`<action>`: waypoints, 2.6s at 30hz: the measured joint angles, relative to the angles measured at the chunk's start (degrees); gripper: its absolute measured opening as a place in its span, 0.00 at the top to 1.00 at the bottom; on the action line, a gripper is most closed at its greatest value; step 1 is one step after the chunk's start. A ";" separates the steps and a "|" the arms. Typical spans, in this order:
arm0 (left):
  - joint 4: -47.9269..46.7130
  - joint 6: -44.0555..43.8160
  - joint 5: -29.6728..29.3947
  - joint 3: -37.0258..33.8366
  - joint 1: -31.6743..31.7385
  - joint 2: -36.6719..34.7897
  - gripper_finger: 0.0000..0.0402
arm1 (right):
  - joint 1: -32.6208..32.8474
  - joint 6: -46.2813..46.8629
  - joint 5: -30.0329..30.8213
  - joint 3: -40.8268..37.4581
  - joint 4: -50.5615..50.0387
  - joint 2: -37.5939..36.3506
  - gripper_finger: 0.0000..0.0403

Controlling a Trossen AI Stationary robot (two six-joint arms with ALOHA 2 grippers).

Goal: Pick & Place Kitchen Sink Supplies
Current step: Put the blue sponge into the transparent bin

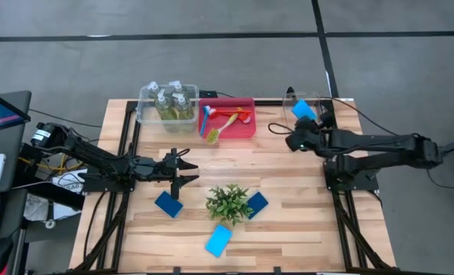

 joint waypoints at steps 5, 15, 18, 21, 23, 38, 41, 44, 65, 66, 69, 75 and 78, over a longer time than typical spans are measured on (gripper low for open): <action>0.00 0.03 0.00 0.00 0.00 0.00 0.54 | -3.54 -0.21 -0.74 -3.02 1.04 0.03 0.95; 0.00 0.02 0.00 0.00 0.00 0.00 0.54 | -3.97 -0.60 -1.11 -3.50 1.64 0.04 0.82; 0.00 0.02 0.00 0.00 0.00 0.00 0.54 | -3.96 -0.98 -1.83 -3.50 1.81 0.03 0.79; 0.00 0.00 0.06 -0.02 -0.04 0.00 0.54 | -3.94 -1.89 -1.64 -3.23 2.24 -0.38 0.77; 0.00 0.02 0.97 -0.02 -0.16 0.00 0.54 | -3.59 -1.96 -0.71 -2.35 2.42 -1.01 0.77; -0.60 12.65 -0.24 0.66 -14.40 -3.54 0.54 | 17.52 -12.24 -1.63 -1.66 9.10 -10.09 0.77; -0.70 11.60 -1.39 0.68 -16.63 -3.72 0.54 | 21.90 -15.84 -7.93 -1.64 11.05 -10.06 0.77; -0.96 10.67 -3.04 0.68 -17.61 -3.74 0.54 | 25.69 -19.94 -15.43 -1.62 13.25 -8.36 0.77; 0.62 0.19 -10.87 0.78 -13.46 -2.08 0.54 | 44.55 -26.13 -24.85 -1.62 33.66 23.93 0.77; 0.75 0.17 -10.91 0.79 -13.46 -1.74 0.54 | 44.92 -26.15 -24.83 -1.62 34.46 25.19 0.77; 1.07 0.18 -11.60 0.79 -13.46 -0.79 0.54 | 45.56 -26.16 -24.70 -1.62 37.46 28.29 0.77; 1.55 0.17 -11.80 0.79 -13.46 -0.37 0.54 | 45.48 -27.67 -24.81 -1.60 43.12 33.57 0.77; 1.55 0.20 -11.80 0.79 -13.46 -0.37 0.54 | 45.43 -28.22 -25.89 -1.60 44.75 35.88 0.77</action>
